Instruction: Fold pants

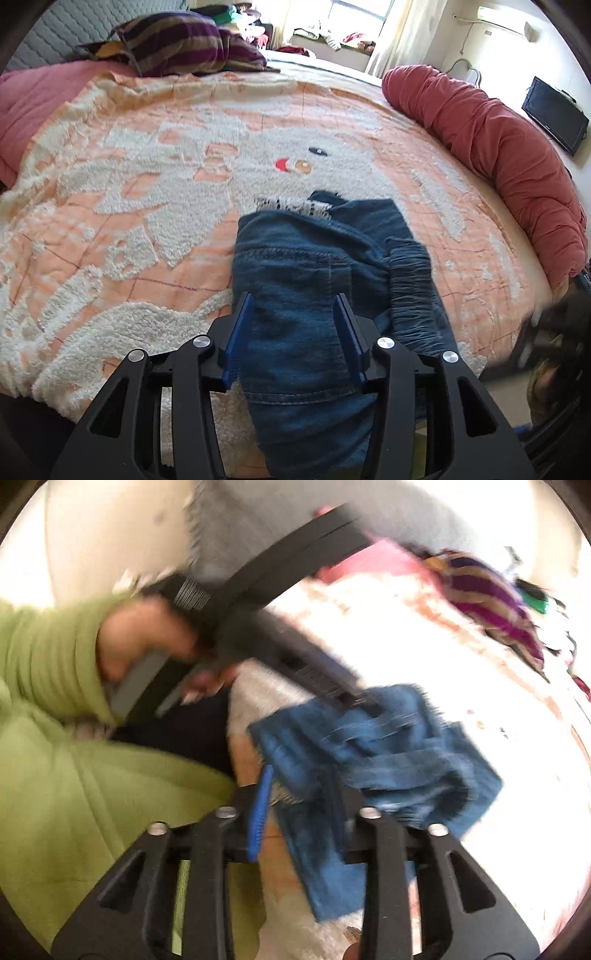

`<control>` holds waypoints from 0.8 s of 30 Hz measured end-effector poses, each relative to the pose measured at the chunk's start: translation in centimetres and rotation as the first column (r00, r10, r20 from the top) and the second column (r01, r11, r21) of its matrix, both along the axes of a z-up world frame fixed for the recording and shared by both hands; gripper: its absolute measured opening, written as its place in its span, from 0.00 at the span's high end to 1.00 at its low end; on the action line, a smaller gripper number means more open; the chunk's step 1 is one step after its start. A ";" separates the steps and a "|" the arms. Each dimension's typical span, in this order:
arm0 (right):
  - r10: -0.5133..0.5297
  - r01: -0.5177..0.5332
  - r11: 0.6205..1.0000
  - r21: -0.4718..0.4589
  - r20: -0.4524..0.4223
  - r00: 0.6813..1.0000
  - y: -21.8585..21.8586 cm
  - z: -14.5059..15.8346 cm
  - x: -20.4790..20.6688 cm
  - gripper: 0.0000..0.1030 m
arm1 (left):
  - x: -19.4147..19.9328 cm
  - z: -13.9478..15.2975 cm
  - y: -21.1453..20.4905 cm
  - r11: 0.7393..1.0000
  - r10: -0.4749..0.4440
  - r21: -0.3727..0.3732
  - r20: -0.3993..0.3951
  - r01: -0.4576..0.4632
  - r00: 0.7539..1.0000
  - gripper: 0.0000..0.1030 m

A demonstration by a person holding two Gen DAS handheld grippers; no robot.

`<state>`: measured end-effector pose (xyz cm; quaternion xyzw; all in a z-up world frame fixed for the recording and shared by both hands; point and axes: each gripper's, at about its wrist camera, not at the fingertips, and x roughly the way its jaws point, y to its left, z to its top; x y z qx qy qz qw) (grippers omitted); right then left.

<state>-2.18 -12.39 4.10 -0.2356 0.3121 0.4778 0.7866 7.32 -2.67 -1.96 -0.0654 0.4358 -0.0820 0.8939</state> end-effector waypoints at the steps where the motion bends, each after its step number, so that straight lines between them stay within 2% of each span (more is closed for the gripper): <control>1: -0.042 0.042 0.998 0.042 0.000 0.999 -1.0 1.0 0.4 0.62 | -0.2 0.4 -0.1 1.000 0.001 0.008 0.012 -0.001 1.000 0.55; 6: -0.201 0.200 0.968 0.151 -0.005 0.980 -4.2 3.0 2.0 0.50 | -0.8 1.7 -0.3 1.000 0.003 0.024 0.050 -0.004 0.999 0.48; 9: -0.312 0.311 0.934 0.178 -0.022 0.950 -5.7 3.6 4.1 0.40 | -1.0 2.2 -0.4 0.999 0.006 0.040 0.068 -0.009 0.998 0.42; 14: -0.436 0.442 0.883 0.160 -0.068 0.897 -7.4 2.0 6.0 0.35 | -0.9 2.3 -0.5 0.998 0.008 0.056 0.073 -0.013 0.997 0.41; 15: -0.456 0.462 0.874 0.151 -0.073 0.887 -7.5 1.5 6.2 0.34 | -0.8 2.1 -0.5 0.998 0.013 0.059 0.069 -0.017 0.998 0.39; 16: -0.473 0.480 0.866 0.139 -0.082 0.877 -7.6 1.1 6.6 0.33 | -0.7 1.9 -0.4 0.998 0.019 0.060 0.064 -0.022 0.998 0.30; 17: -0.483 0.492 0.860 0.135 -0.094 0.870 -7.7 0.4 7.1 0.33 | -0.6 1.8 -0.2 0.998 0.023 0.062 0.062 -0.027 0.998 0.28; 21: -0.524 0.540 0.835 0.104 -0.142 0.839 -7.9 -1.5 8.3 0.32 | -0.2 1.0 0.1 0.997 0.035 0.065 0.043 -0.038 0.998 0.28; 24: -0.532 0.550 0.832 0.075 -0.175 0.829 -7.9 -2.5 8.8 0.32 | 0.2 0.4 0.3 0.997 0.042 0.065 0.029 -0.043 0.999 0.28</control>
